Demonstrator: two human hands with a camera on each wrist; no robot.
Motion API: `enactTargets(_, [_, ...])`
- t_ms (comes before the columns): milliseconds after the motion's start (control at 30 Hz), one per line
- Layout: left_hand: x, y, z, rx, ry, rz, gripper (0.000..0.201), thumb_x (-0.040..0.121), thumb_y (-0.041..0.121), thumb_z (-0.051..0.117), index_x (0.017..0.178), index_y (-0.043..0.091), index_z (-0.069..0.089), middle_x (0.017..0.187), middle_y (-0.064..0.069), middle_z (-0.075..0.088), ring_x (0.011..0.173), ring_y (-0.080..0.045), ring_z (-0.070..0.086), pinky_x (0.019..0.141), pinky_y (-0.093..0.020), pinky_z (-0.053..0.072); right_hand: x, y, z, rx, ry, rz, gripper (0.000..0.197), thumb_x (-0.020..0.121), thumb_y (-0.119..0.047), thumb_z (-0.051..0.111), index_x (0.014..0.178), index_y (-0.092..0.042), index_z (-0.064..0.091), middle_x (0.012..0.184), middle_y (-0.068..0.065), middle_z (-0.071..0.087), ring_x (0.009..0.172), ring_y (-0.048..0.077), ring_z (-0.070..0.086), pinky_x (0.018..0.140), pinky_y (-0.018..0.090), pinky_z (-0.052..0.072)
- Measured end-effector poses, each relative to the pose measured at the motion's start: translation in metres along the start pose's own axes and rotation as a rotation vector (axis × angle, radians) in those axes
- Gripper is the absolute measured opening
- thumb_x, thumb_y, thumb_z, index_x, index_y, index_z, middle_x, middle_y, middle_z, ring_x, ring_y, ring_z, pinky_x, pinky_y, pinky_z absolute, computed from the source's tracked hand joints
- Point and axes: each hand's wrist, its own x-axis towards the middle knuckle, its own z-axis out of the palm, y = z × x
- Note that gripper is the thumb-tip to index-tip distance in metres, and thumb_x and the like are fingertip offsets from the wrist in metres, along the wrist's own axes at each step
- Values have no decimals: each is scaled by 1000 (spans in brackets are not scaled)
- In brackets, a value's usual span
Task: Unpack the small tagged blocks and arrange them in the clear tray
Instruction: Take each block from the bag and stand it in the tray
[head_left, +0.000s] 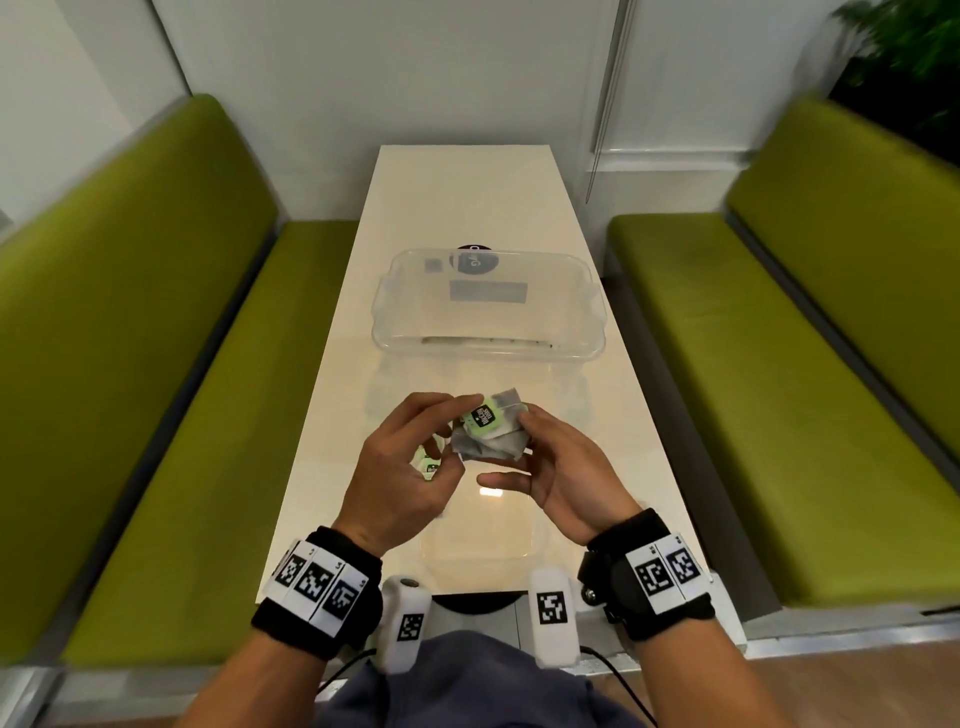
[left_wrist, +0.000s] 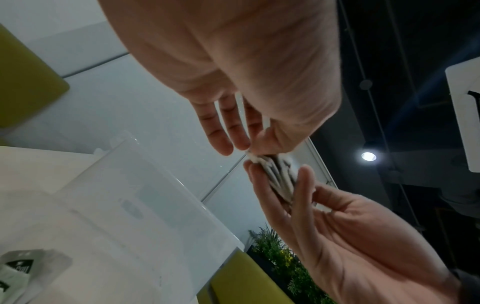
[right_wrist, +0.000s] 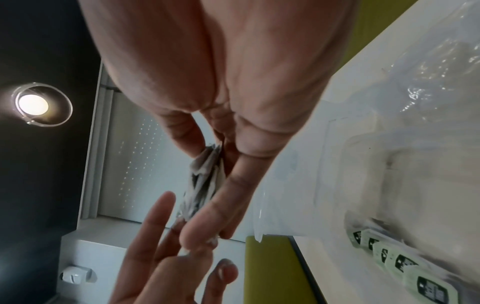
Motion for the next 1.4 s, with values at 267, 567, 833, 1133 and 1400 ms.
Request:
enactTargets(267, [6,1,2,-235,-23,-420,21,96,31,69,116,28,73,100,9,72,93,-16,68,78,-35,60,2,11,-7,86,56,-42,28,105,-11,46,129,1,55,116,21,72,104,39,72,87,39,62])
enactTargets(567, [13,-6,0,-360,-48,-568,9,92,20,75,100,19,78,95,-1,78,82,-19,68,66,-25,56,5,18,-12,-4,84,-49,36,93,-10,61,126,-3,52,110,22,73,97,34,75,85,37,63])
enactTargets(833, [26,-28,-24,-292,-88,-630,8,93,19,74,101,20,77,95,-5,77,65,-15,65,57,-28,50,7,25,-35,-18,235,-52,19,99,5,53,116,-3,55,100,14,73,83,25,77,83,39,62])
enactTargets(1133, [30,-77,-19,392,-755,-522,17,94,29,72,111,27,76,101,8,74,86,-9,64,73,-21,44,-3,20,-60,7,281,-88,23,99,0,55,122,-1,55,104,15,76,97,34,75,83,36,63])
enactTargets(1400, [29,-96,21,545,-949,-541,16,81,22,83,91,25,72,85,12,66,85,-13,65,65,-21,44,-8,17,-63,18,304,-97,26,99,0,56,125,0,54,99,11,78,95,33,76,80,34,63])
